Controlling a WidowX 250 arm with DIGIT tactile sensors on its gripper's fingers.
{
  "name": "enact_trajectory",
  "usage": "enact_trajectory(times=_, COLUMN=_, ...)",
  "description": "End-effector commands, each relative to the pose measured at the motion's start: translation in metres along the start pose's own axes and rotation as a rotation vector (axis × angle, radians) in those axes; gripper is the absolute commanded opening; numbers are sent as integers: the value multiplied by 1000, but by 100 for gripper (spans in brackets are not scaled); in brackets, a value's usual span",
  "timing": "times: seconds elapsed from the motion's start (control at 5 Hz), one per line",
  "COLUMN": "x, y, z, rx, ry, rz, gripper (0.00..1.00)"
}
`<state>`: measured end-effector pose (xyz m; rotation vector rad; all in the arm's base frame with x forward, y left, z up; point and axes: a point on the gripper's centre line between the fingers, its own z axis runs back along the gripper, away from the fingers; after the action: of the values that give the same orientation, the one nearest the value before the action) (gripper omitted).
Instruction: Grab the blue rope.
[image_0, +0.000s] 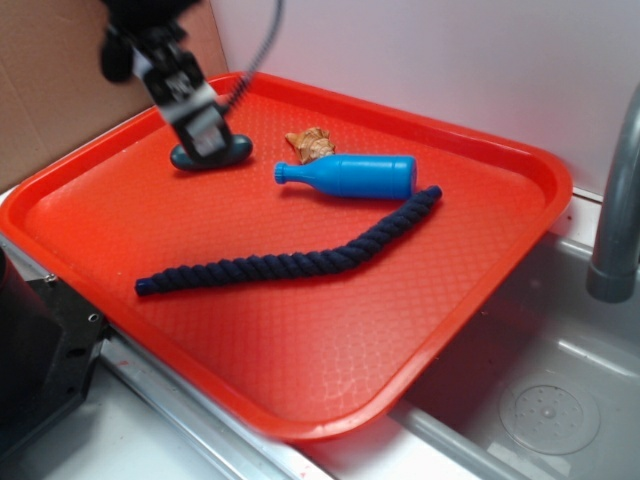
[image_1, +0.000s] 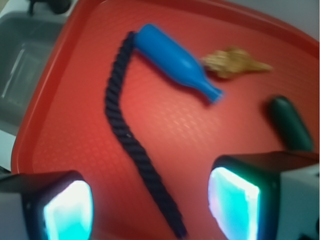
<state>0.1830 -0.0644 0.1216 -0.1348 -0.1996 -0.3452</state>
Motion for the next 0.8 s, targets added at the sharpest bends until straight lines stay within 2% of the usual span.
enact_trajectory(times=0.0, x=21, y=-5, z=-57, rx=-15, ry=42, rz=-108, gripper=100)
enact_trajectory(times=0.2, x=23, y=-11, z=-82, rx=-68, ry=88, rz=-179, gripper=100)
enact_trajectory(times=0.4, x=20, y=-15, z=-99, rx=-39, ry=120, rz=-195, gripper=100)
enact_trajectory(times=0.6, x=20, y=-14, z=-108, rx=-24, ry=128, rz=-203, gripper=77)
